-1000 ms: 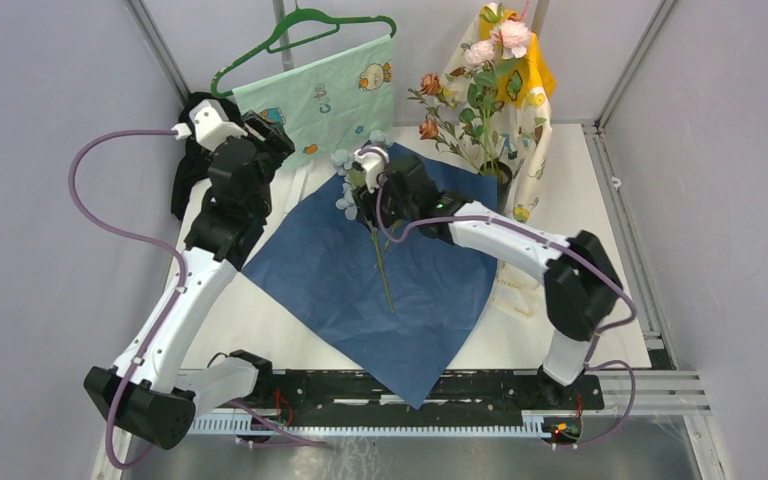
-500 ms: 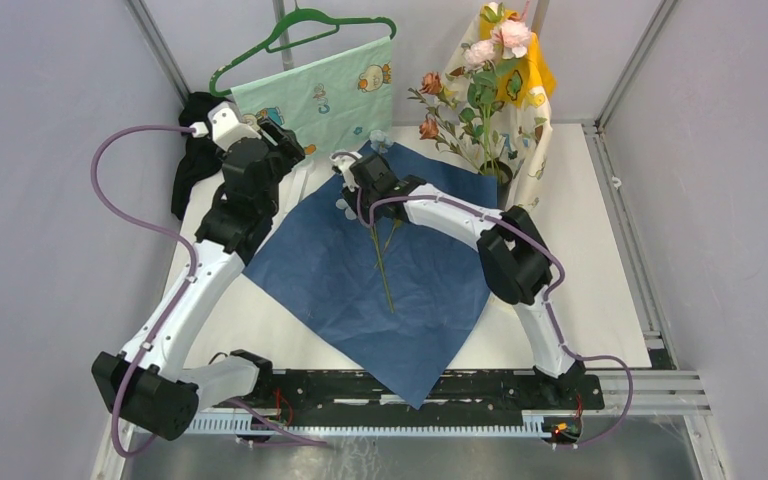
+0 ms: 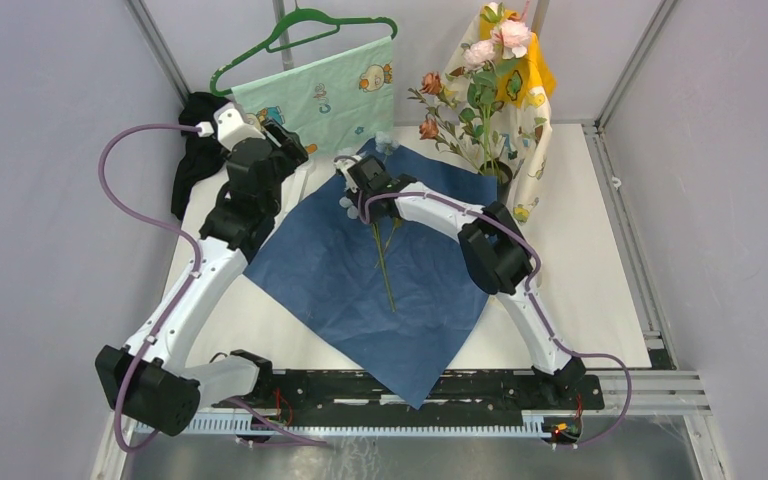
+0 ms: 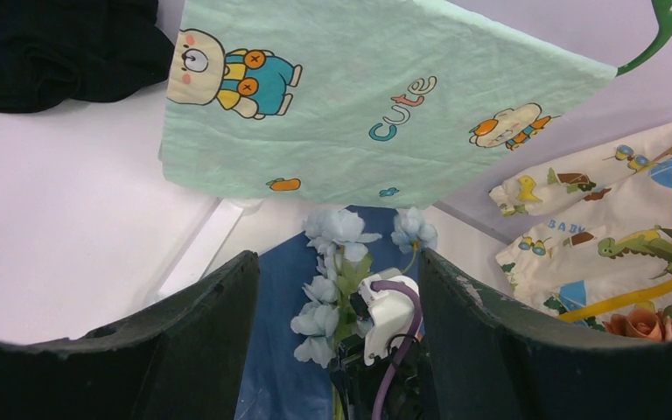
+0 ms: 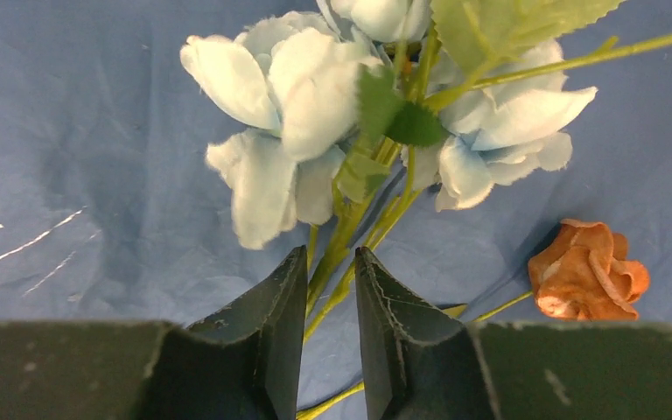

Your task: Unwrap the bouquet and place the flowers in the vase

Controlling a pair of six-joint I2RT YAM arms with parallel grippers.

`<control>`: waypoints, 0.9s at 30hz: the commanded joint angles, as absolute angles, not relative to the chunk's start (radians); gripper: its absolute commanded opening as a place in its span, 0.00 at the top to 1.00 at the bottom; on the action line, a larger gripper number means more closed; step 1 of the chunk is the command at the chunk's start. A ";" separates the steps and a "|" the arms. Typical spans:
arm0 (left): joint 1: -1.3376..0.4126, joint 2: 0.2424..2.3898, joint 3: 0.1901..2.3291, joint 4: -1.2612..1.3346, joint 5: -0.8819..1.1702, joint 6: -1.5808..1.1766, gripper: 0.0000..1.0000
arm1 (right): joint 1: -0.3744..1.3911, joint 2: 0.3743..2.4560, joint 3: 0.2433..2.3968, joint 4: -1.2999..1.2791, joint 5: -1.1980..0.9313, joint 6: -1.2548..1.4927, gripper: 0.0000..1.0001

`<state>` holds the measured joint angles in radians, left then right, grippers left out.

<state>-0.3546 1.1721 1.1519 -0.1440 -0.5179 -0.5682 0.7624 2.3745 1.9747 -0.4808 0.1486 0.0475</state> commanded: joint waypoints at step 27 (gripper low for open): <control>-0.340 1.201 1.164 -0.091 -0.483 -0.561 0.27 | 0.754 1.899 1.688 -0.206 -0.096 0.144 1.00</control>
<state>-0.3481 1.2064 1.1515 -0.1390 -0.4870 -0.5682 0.7559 2.0979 1.7271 -0.3481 -0.0151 0.0986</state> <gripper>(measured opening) 0.728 0.014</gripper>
